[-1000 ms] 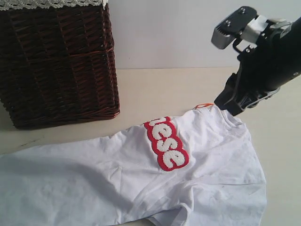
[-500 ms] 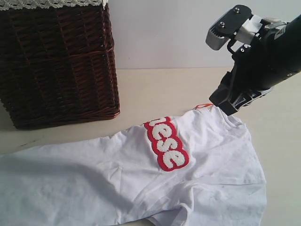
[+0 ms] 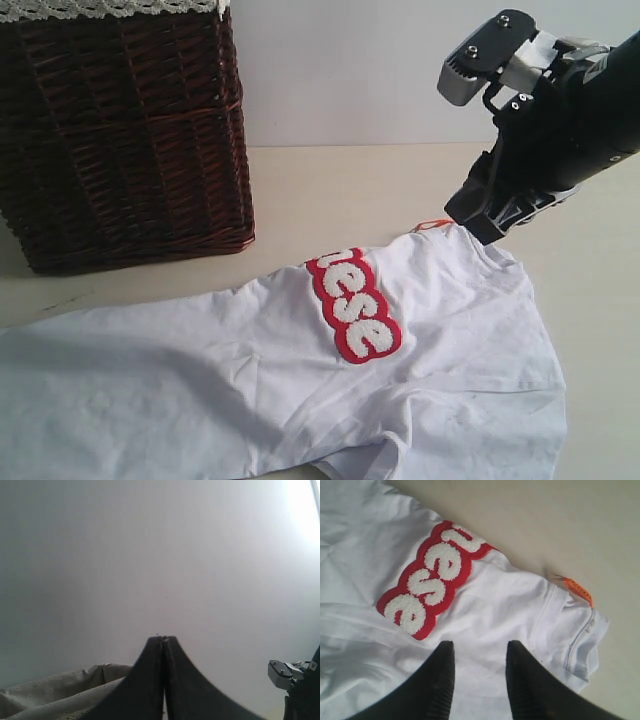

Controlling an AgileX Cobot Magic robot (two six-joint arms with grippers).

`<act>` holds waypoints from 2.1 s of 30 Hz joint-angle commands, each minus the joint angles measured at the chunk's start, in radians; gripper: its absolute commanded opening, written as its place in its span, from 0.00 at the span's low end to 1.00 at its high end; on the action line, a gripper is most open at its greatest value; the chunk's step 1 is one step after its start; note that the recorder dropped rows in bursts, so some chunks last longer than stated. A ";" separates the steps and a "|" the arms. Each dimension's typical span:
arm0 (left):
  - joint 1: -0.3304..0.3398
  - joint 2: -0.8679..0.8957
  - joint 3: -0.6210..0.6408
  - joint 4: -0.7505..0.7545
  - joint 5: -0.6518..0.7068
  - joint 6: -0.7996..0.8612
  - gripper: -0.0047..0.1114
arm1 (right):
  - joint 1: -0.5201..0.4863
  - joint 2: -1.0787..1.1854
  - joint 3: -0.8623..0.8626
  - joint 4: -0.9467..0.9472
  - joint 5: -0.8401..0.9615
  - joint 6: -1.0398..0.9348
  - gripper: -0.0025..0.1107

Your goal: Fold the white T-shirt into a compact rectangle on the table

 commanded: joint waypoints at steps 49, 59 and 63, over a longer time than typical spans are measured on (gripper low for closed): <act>0.557 -0.002 0.602 0.370 -0.216 -0.621 0.04 | 0.000 -0.009 0.004 0.021 -0.011 -0.004 0.33; 0.557 -0.002 0.602 0.337 0.088 -0.466 0.04 | 0.000 -0.009 0.004 0.024 -0.013 -0.004 0.33; 0.557 -0.002 0.602 0.329 0.088 -0.466 0.04 | 0.000 -0.009 0.004 0.024 -0.013 -0.004 0.33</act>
